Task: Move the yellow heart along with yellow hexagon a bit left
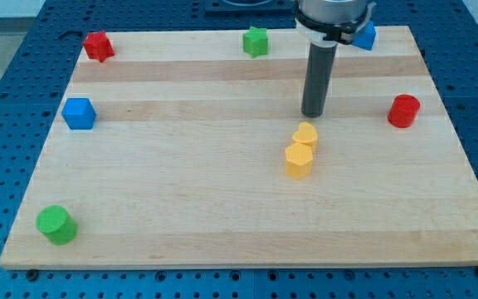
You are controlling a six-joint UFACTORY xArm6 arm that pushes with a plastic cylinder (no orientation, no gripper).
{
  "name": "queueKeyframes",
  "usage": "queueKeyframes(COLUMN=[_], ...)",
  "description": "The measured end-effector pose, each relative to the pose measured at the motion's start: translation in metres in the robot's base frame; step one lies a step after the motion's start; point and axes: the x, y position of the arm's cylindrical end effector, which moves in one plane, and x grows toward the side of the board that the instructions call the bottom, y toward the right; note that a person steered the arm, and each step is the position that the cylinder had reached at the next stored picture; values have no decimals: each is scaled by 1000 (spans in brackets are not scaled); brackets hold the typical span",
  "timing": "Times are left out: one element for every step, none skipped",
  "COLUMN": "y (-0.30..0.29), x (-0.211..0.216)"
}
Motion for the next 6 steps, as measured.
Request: queueKeyframes(y=[5, 5, 6, 16, 20, 20], x=[6, 16, 21, 21, 27, 31])
